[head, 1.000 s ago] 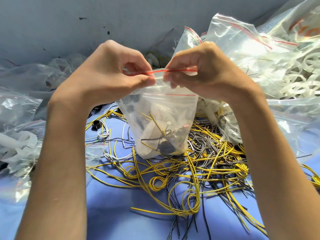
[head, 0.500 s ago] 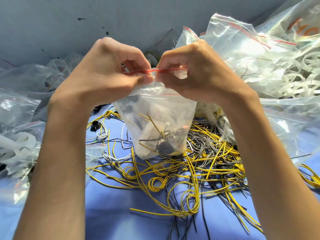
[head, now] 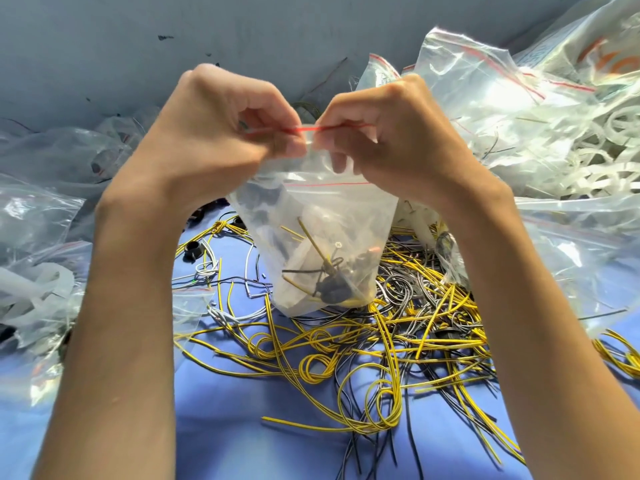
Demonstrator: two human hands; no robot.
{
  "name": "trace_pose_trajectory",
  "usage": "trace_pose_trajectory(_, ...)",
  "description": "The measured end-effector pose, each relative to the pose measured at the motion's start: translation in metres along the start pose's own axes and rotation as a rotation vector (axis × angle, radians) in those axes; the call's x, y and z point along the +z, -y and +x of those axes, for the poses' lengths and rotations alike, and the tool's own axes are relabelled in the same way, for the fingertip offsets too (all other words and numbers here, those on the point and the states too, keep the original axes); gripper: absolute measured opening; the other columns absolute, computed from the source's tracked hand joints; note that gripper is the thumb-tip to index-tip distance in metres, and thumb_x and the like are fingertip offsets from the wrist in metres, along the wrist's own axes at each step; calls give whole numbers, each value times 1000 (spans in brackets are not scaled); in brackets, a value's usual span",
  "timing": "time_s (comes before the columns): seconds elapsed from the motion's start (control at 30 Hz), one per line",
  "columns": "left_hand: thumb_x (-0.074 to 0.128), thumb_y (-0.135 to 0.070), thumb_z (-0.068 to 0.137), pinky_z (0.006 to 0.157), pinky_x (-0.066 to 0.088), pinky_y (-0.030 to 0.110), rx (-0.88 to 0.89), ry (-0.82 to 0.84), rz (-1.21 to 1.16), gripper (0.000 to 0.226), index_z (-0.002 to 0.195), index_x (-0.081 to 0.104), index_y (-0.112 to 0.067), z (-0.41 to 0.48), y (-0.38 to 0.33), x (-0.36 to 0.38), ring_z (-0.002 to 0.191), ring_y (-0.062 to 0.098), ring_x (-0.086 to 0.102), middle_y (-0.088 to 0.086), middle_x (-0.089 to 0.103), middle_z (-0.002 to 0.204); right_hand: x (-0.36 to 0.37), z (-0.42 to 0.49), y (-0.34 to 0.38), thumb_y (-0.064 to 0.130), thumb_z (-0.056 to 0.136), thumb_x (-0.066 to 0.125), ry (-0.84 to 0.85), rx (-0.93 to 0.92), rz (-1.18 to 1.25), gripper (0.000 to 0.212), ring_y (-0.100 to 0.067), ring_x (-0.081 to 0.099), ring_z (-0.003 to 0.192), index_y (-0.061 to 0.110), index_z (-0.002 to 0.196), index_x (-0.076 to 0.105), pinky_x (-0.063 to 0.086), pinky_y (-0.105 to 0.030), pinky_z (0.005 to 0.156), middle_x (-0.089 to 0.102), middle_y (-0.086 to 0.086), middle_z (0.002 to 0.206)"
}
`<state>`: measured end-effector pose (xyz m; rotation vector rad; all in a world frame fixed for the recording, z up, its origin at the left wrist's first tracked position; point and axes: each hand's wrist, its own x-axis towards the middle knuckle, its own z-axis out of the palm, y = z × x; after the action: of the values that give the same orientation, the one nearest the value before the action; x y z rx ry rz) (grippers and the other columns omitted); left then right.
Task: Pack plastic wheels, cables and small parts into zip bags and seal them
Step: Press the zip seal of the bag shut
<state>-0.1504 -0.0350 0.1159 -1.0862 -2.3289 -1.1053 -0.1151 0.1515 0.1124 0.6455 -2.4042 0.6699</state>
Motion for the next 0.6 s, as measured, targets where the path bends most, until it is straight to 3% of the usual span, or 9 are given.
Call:
trace_pose_trajectory(0.1, 74, -4, 77, 62, 42, 4, -66, 10, 20, 17, 83, 70, -19, -2, 9, -5, 61, -10, 56, -15, 68, 66, -5, -2, -8, 11, 87, 60, 16, 55, 30, 15, -14, 56, 60, 7, 83, 73, 46, -24, 61, 66, 2, 64)
trace_pose_trajectory(0.17, 73, -1, 77, 64, 43, 5, -80, 7, 40, 18, 81, 69, -18, -3, 13, -7, 63, -10, 57, -26, 65, 64, -10, -5, -14, 9, 87, 61, -6, 95, 89, 14, -15, 57, 56, 4, 83, 73, 49, -24, 57, 66, -1, 64)
trace_pose_trajectory(0.27, 72, 1, 77, 65, 46, 8, -55, -16, 49, 19, 82, 68, -17, -2, 15, -7, 63, -8, 59, -29, 64, 63, -10, -7, -19, 10, 86, 60, -67, 96, 89, 16, -10, 55, 46, 2, 81, 72, 43, -15, 50, 61, 1, 56)
trace_pose_trajectory(0.37, 74, -3, 77, 65, 44, 8, -51, -71, 51, 12, 86, 71, -11, -1, 19, -3, 61, -7, 57, -16, 67, 69, -5, -6, -24, 13, 87, 60, -90, 112, 89, 18, -3, 50, 41, 1, 81, 72, 39, -12, 50, 57, 1, 52)
trace_pose_trajectory(0.43, 76, -8, 76, 65, 45, 17, -70, -111, 64, 12, 85, 71, -14, -2, 24, -1, 63, 1, 55, 4, 69, 73, -6, -8, -30, 17, 89, 61, -53, 158, 106, 19, -2, 49, 42, 3, 81, 71, 39, -13, 51, 57, 6, 53)
trace_pose_trajectory(0.5, 77, -12, 76, 63, 42, 24, -83, -118, 82, 12, 84, 70, -17, -3, 28, -1, 64, 11, 51, 12, 68, 75, -10, -11, -36, 21, 91, 62, 44, 192, 114, 18, -1, 49, 47, 7, 82, 69, 41, -17, 54, 58, 7, 56)
trace_pose_trajectory(0.6, 78, -12, 76, 59, 39, 26, -90, -155, 52, 12, 83, 69, -17, -3, 31, -2, 62, 15, 48, 17, 67, 72, -12, -14, -39, 21, 92, 61, 129, 206, 89, 21, -6, 48, 55, 3, 82, 67, 40, -27, 57, 58, -2, 62)
